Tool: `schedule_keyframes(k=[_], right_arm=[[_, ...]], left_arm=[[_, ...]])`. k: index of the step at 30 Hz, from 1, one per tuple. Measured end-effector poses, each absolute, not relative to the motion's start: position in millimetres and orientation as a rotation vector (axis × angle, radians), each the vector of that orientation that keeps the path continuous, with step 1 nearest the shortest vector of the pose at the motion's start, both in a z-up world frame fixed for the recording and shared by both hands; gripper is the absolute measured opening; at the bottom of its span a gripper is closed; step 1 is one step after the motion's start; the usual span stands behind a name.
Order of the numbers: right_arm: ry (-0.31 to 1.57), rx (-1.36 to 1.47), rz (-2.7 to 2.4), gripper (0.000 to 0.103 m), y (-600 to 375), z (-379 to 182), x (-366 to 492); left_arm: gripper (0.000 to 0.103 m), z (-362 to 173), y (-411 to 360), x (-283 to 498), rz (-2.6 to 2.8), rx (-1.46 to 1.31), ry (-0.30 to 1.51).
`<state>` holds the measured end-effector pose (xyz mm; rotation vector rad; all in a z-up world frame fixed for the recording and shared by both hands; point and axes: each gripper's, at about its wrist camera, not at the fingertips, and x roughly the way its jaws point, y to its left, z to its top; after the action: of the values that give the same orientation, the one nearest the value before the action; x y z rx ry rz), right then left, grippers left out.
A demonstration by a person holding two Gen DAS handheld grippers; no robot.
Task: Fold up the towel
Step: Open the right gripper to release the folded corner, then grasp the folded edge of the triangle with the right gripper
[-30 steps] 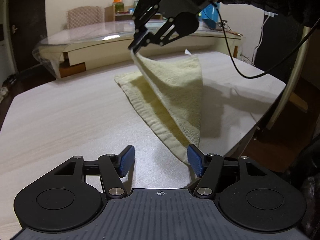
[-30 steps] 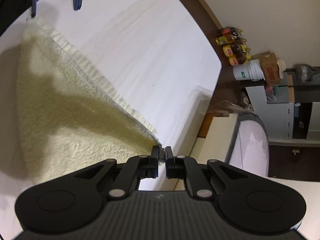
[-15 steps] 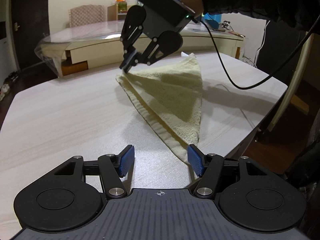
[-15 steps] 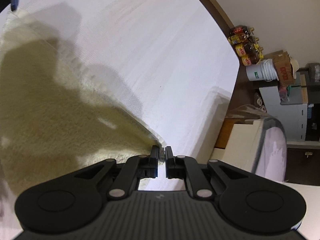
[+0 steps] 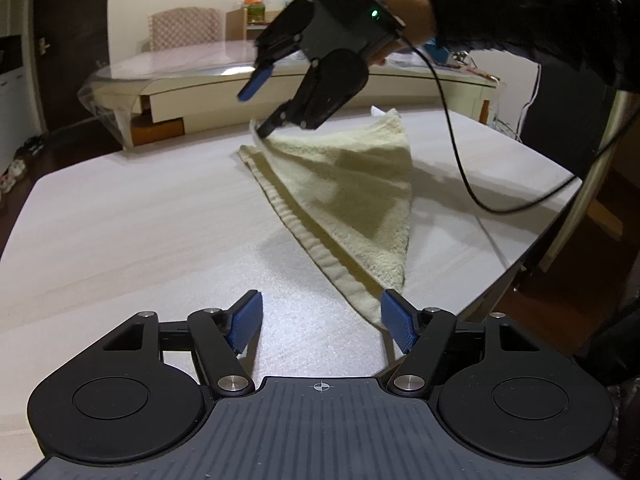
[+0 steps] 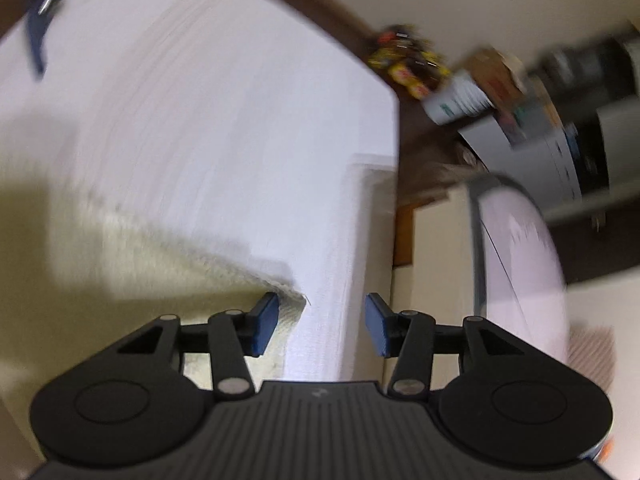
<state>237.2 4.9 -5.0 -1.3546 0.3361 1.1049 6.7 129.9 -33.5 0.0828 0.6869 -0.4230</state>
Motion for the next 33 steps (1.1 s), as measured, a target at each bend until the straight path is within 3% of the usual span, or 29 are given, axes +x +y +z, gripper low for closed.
schedule_keyframes(k=[7, 15, 18, 20, 26, 33], right_arm=[[0.336, -1.318, 1.044, 0.052, -13.3, 11.7, 220.6], [0.418, -1.006, 1.040, 0.052, -43.7, 45.8, 167.2], [0.433, -0.897, 1.088, 0.048, -59.4, 50.3, 124.3], [0.450, -0.837, 1.123, 0.040, -70.0, 46.8, 90.9], [0.496, -0.733, 1.100, 0.037, -92.1, 28.9, 12.9], [0.519, -0.663, 0.988, 0.028, -81.7, 11.5, -14.3]], left_arm=[[0.072, -30.4, 131.8, 7.2, -0.389, 0.043, 0.671], [0.073, -15.1, 141.8, 2.1, -0.316, 0.070, 0.649], [0.077, -8.8, 147.4, 1.0, -0.279, 0.093, 0.649], [0.077, -3.7, 153.5, 0.0, -0.255, 0.101, 0.644], [0.080, 2.8, 162.9, -5.8, -0.241, 0.114, 0.636], [0.083, 10.3, 167.3, -14.1, -0.268, 0.132, 0.605]])
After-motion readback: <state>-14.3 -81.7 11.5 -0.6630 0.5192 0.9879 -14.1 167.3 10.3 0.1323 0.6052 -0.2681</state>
